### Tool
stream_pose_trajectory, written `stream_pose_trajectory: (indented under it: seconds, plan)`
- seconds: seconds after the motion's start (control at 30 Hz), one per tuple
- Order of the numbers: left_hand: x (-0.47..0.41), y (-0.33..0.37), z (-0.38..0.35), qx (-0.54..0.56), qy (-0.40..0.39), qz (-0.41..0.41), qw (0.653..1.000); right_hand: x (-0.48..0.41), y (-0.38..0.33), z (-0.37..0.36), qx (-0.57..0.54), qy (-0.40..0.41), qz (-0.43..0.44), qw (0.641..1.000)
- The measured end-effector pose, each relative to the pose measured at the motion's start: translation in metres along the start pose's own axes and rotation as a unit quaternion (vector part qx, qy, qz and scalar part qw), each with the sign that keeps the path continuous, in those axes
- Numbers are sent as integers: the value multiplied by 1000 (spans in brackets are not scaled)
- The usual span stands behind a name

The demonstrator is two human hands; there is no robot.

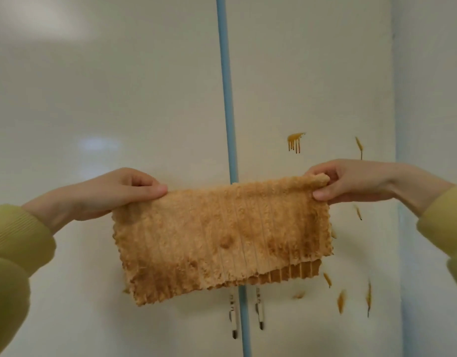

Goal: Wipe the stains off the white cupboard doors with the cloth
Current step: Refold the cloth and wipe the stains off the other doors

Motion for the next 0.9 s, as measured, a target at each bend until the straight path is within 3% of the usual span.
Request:
stream_pose_trajectory:
  seconds: [0.1,0.2,0.3,0.4,0.57,0.9]
  plan:
    - [-19,12,-15,-7,24,-10,1000,8,17,20,25,6,-14,1000]
    - [-42,21,-23,1,79,-1,997,15,32,33,-3,-37,-12,999]
    - [-63,34,-28,-11,140,2,990,21,45,52,-31,-92,7,995]
    - [-80,48,-34,-2,181,5,984,22,53,77,-76,-94,46,992]
    - [-92,60,-50,-5,191,38,981,16,62,115,-150,-48,105,982]
    - [-104,70,-73,-11,197,80,977,14,74,143,-229,-76,174,955]
Point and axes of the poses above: each hand's wrist, its own x-axis away from the middle knuckle, its own z-axis out of the back of the hand, y = z × x, the point moved 9 cm from there along -x, towards the middle knuckle
